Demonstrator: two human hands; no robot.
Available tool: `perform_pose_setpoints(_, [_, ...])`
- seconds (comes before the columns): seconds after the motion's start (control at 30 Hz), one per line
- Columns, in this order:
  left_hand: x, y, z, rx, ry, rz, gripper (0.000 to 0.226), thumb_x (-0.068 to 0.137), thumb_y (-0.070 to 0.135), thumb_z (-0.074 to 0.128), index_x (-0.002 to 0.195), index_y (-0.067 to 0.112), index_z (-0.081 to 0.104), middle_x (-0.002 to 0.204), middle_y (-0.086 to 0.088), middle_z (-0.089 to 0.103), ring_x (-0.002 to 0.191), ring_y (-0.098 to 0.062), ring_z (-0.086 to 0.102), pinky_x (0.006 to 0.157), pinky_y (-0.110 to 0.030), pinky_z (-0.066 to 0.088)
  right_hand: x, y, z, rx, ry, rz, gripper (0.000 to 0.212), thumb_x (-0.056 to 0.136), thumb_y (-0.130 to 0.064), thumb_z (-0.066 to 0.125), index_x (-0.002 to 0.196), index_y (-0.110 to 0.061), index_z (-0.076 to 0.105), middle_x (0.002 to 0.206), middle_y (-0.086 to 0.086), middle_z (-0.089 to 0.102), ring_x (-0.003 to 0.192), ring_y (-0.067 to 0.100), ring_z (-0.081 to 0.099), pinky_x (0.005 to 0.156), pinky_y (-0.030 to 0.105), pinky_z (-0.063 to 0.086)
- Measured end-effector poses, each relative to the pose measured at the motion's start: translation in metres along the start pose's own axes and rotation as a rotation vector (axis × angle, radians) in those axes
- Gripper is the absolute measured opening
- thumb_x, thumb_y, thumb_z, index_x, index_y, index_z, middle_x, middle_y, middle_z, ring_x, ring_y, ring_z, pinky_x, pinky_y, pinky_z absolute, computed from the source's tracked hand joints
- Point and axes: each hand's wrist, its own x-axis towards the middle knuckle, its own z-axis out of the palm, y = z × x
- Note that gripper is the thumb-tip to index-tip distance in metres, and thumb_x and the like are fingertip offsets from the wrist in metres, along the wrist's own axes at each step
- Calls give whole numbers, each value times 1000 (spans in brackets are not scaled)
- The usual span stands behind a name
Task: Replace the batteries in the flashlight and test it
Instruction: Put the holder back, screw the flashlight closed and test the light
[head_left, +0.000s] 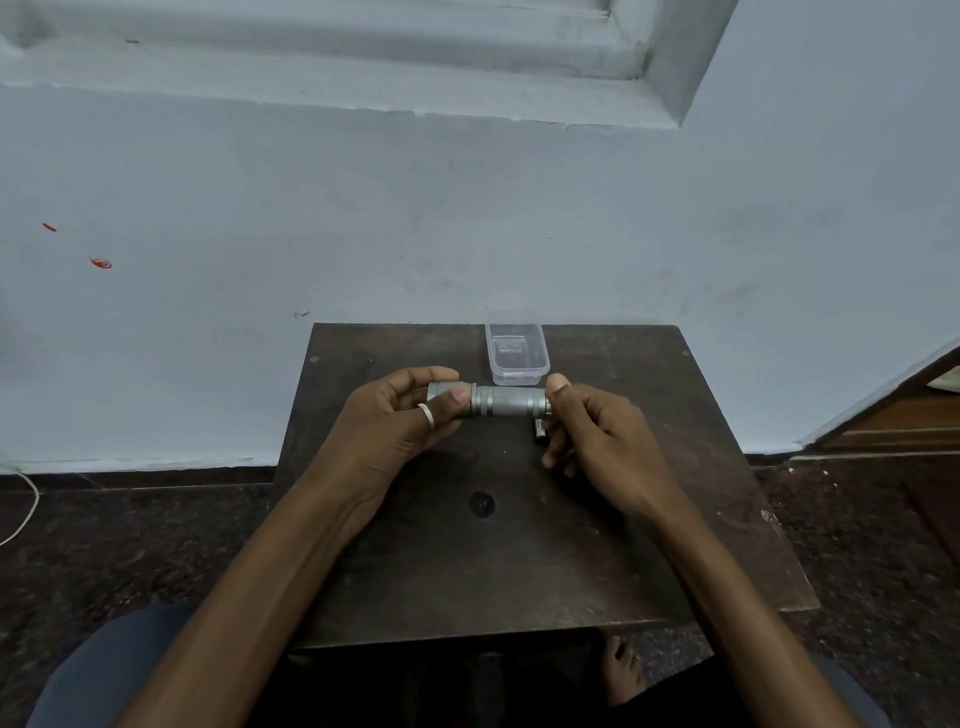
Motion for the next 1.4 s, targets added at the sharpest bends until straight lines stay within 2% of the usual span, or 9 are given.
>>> perform_pose_setpoints(0.1, [0,1,0,-11,0,9,37,64,20,78,100,12,73,90,0,76,91,-13,72,81,-26,59,0,0,-1,28,39,0,57,99,-58,41,79,-11,67,68,7,72,65,24,72,58,38,55])
perform_pose_setpoints(0.23, [0,1,-1,-34,8,10,36,65,19,78,99,11,73,90,0,76,92,-14,71,80,-25,59,4,3,-9,250,-55,-60,13,97,-23,64,109,-19,67,93,15,72,82,17,71,62,31,58])
perform_pose_setpoints(0.37, [1,1,0,-31,0,7,35,65,20,78,99,12,73,93,0,75,94,-14,71,81,-26,58,3,4,-9,261,-63,-57,6,97,-20,64,100,-16,67,88,17,72,76,16,69,61,29,57])
perform_pose_setpoints(0.57, [-1,0,3,-31,-23,27,30,69,15,76,99,13,72,87,4,76,88,-9,70,81,-25,58,-1,1,1,-78,71,-50,62,99,-59,40,70,-9,59,64,6,71,56,14,67,61,37,55])
perform_pose_setpoints(0.73, [0,2,4,-46,-4,35,22,78,7,72,99,12,71,85,4,75,87,-9,70,81,-24,59,2,0,-6,228,-31,-83,13,98,-25,62,108,-18,67,90,12,72,77,11,68,63,27,58])
perform_pose_setpoints(0.8, [0,3,4,-62,-1,32,22,78,6,72,100,11,70,85,4,75,87,-10,70,82,-25,59,3,4,-6,291,-56,-102,20,95,-12,66,114,-17,66,96,17,70,80,14,66,66,30,59])
perform_pose_setpoints(0.97, [-1,4,3,-94,-11,30,29,69,12,74,98,12,70,89,0,73,90,-13,70,78,-23,59,2,2,1,228,-11,-99,11,98,-20,63,105,-12,65,85,22,67,72,9,66,63,30,55])
perform_pose_setpoints(1.17, [-1,3,4,-82,-7,16,21,82,1,68,101,10,69,91,-2,72,90,-13,69,77,-23,59,0,3,1,141,-4,-101,16,99,-33,60,99,-18,63,76,13,69,68,10,67,66,50,55])
perform_pose_setpoints(1.4, [-2,5,3,-66,-30,9,36,66,13,75,102,11,70,96,-5,73,92,-14,70,80,-25,59,1,1,3,305,2,-75,13,98,-21,61,105,-10,65,85,12,74,86,29,73,60,28,55])
